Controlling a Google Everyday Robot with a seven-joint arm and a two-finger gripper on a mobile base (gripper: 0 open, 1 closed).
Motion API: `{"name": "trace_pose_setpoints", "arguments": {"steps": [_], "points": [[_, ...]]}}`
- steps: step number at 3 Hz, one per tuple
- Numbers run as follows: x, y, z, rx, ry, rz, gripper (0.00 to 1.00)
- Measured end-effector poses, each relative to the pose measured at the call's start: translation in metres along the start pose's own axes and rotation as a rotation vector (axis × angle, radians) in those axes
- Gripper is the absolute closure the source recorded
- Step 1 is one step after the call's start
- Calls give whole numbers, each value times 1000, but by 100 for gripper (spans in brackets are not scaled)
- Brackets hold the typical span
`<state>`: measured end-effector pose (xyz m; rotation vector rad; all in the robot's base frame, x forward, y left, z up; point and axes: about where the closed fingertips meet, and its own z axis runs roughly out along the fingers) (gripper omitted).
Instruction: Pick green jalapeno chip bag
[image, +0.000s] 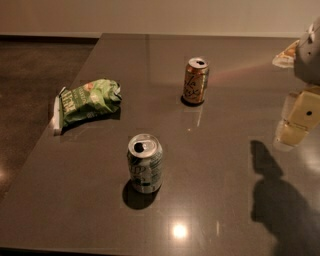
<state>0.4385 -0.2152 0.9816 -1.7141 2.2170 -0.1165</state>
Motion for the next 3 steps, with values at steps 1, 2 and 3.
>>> {"name": "trace_pose_setpoints", "arguments": {"steps": [1,2,3], "points": [[0,0,0,0,0,0,0],[-21,-10,10,-39,-39,-25,0],[-49,-19,25,-70,-81,-61,0]]}}
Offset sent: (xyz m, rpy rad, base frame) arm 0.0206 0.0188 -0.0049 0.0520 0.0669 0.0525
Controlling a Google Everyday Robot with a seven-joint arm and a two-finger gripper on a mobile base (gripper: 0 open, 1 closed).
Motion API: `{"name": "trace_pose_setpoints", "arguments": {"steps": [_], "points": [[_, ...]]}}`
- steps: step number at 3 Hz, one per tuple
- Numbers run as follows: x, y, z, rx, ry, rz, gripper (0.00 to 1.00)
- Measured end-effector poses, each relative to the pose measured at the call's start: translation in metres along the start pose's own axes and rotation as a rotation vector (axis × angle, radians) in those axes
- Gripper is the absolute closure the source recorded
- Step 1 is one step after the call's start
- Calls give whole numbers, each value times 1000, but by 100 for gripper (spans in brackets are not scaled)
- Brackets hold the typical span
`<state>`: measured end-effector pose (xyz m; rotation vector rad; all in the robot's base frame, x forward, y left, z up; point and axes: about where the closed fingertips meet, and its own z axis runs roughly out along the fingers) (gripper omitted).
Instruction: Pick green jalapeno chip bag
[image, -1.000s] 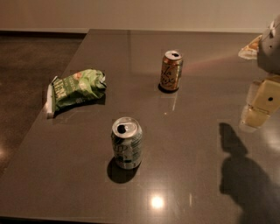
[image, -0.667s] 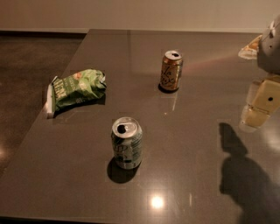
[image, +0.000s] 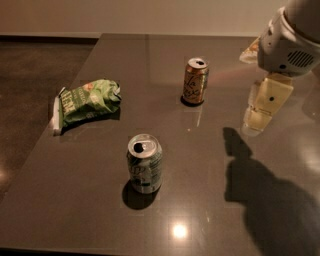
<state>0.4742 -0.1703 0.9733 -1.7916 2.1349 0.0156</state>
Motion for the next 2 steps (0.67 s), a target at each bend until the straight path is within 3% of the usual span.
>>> {"name": "trace_pose_setpoints", "arguments": {"steps": [1,2], "points": [[-50,-39,22,-3,-43,-40,0],[-79,-65,31,14,-67,-59,0]]}}
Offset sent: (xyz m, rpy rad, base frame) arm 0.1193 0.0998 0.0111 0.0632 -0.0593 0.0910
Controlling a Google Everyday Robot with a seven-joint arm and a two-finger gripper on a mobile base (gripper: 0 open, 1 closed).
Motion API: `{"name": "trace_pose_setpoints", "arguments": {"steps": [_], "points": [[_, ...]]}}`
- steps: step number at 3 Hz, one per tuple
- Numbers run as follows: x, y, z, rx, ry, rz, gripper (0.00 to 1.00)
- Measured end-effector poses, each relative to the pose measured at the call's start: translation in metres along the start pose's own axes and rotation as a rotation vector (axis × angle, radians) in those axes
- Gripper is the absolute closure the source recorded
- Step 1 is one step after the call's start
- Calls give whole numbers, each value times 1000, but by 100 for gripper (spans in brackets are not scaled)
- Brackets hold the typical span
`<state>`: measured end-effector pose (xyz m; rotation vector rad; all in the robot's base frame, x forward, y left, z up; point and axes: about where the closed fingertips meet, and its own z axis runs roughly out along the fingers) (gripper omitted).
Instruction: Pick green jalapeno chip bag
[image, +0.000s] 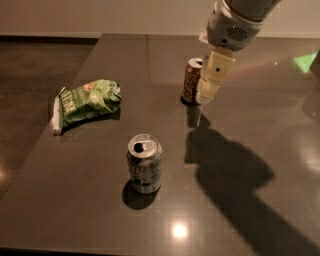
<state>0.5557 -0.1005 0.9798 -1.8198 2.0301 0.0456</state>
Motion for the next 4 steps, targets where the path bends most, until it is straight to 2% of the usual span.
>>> {"name": "trace_pose_setpoints", "arguments": {"steps": [1,2,3,4], "points": [[-52,-21,28,15,-57,-38,0],[-82,-17,59,-3,-62,-81,0],[-109,-11,94,-35,-62,-112,0],[-142,-6,143,-98,-54,-157,0]]}}
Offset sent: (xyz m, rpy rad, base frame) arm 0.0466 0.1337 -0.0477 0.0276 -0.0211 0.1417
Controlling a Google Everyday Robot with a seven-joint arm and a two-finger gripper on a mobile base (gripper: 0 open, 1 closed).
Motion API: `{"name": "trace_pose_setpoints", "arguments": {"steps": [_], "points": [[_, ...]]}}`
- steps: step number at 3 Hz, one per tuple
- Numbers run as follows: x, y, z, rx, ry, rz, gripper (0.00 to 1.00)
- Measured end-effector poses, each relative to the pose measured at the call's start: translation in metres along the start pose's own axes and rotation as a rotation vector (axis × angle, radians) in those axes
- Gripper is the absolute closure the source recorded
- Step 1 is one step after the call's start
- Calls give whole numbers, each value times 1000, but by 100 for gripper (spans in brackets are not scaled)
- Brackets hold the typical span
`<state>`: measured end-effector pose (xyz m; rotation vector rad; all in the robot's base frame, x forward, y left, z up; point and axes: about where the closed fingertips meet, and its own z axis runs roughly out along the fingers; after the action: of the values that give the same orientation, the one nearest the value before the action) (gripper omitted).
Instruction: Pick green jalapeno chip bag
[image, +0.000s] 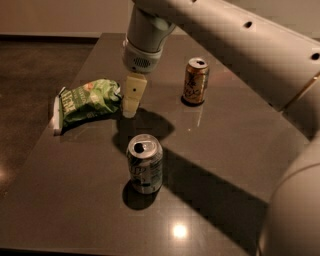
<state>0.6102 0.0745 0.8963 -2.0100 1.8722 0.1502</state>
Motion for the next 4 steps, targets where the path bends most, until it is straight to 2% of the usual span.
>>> {"name": "trace_pose_setpoints", "arguments": {"steps": [2,3,4], "points": [[-21,-3,37,-62,-1,-22,0],[-31,-4,48,-77,2,-33,7],[-37,-6,53,-85,8,-40,21]]}}
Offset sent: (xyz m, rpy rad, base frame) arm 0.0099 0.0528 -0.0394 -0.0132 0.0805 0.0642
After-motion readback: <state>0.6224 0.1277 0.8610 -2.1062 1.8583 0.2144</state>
